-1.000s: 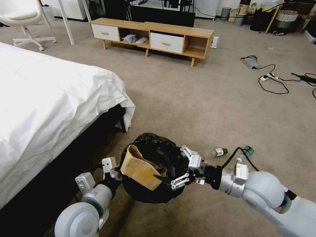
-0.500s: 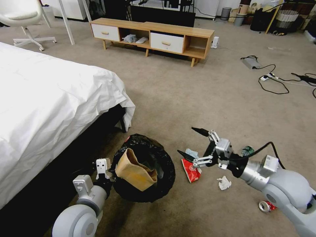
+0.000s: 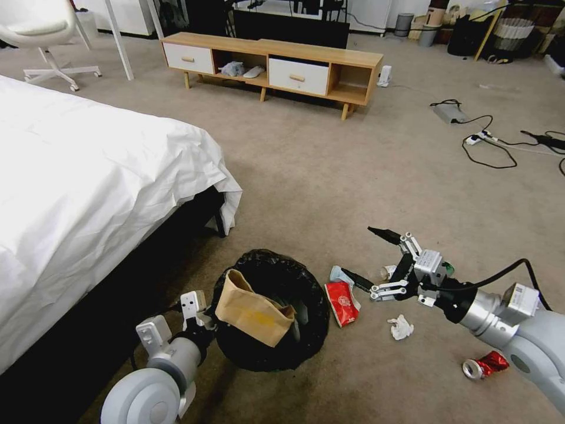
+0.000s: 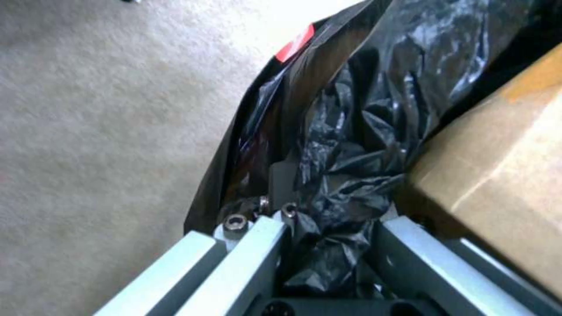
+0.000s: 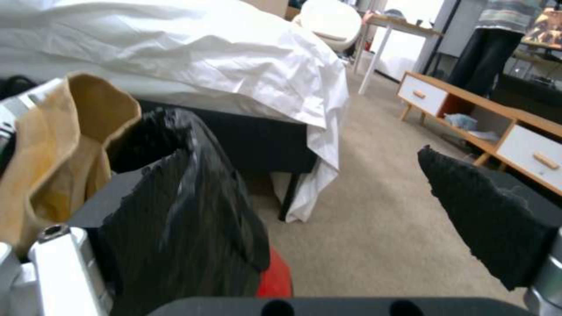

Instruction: Pick up the trash bin and place the garbage on the floor into it.

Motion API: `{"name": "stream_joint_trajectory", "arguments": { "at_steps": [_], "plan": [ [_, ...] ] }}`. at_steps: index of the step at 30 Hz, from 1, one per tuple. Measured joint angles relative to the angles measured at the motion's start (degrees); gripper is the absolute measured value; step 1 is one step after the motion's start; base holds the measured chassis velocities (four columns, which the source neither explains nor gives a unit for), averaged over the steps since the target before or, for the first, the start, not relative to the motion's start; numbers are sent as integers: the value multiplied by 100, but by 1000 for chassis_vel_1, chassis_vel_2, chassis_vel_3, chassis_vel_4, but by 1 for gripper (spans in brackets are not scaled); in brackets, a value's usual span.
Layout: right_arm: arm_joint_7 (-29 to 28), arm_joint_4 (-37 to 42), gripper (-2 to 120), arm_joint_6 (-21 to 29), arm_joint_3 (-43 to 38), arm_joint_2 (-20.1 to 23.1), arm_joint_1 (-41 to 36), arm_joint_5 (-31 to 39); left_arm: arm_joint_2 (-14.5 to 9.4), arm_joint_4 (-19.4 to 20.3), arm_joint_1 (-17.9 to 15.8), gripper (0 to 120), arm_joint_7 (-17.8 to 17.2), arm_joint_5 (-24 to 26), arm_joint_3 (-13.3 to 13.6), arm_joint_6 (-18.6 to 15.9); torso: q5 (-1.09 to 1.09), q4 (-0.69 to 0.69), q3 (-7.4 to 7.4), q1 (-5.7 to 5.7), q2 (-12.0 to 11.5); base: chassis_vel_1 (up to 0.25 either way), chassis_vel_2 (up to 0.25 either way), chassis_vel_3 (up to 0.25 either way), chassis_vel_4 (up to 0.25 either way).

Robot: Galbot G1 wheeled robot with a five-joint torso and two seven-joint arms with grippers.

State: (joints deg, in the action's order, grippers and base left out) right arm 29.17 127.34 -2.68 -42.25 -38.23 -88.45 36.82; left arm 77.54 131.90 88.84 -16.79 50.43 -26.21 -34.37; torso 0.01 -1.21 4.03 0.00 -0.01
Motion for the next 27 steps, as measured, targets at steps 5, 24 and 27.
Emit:
{"name": "stream_joint_trajectory", "arguments": {
  "at_steps": [5,24,27],
  "plan": [
    [2,2,100,-5,-192,85,-117,63,6,37,5,0,-101,283,9,-38,0,0,0,0,0,0,0,0,0],
    [-930,50,100,435,-570,-603,-768,-291,-91,58,34,0,-54,86,-60,-55,-1,0,0,0,0,0,0,0,0],
    [-923,51,100,424,-603,-770,-814,-355,-83,42,46,0,-50,-19,-110,-50,-1,1,1,0,0,0,0,0,0]
  ]
}}
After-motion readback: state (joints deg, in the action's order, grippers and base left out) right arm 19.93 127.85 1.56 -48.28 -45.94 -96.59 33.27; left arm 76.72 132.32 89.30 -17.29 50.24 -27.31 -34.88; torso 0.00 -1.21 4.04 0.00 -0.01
